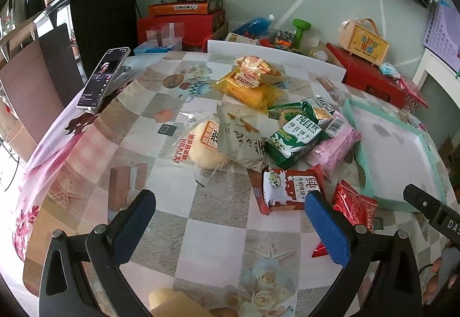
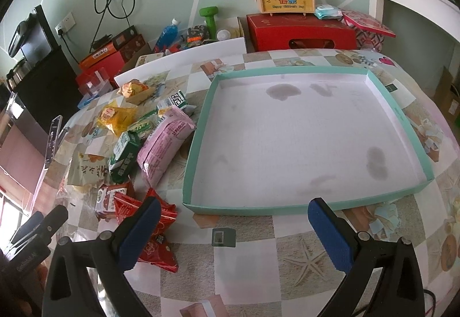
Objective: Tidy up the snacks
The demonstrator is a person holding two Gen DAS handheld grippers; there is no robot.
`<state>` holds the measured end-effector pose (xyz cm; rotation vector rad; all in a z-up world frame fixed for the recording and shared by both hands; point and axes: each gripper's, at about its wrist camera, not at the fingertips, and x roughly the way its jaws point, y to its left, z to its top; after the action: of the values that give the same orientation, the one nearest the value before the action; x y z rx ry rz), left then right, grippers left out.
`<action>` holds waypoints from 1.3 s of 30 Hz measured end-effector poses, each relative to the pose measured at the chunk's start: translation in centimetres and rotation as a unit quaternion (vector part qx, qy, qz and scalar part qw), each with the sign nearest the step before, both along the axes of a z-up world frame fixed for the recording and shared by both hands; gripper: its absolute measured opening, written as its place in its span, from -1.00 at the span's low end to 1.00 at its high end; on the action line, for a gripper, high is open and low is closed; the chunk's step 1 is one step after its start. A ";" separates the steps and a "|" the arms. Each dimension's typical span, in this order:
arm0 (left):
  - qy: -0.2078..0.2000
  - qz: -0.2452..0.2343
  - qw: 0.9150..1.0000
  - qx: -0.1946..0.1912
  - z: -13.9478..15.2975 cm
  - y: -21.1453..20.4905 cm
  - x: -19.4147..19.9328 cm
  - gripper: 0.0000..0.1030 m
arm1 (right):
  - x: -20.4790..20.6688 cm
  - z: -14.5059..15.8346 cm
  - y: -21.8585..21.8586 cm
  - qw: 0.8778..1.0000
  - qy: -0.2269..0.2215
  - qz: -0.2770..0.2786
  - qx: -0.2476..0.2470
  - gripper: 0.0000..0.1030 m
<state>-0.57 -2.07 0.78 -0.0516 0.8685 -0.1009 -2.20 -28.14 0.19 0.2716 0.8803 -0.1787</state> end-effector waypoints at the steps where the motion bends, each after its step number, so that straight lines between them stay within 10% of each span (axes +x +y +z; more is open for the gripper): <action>1: 0.000 0.000 1.000 -0.001 0.0 0.0 0.0 1.00 | 0.0 0.0 0.0 1.000 0.000 0.000 0.000 1.00; 39: -0.017 -0.004 1.000 0.013 0.6 0.5 -1.1 1.00 | 0.1 0.7 0.5 1.000 0.001 0.004 -0.011 1.00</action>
<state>-1.65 -1.55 1.41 -0.0214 0.8352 -0.0986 -2.07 -27.63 0.92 0.2485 0.8804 -0.1810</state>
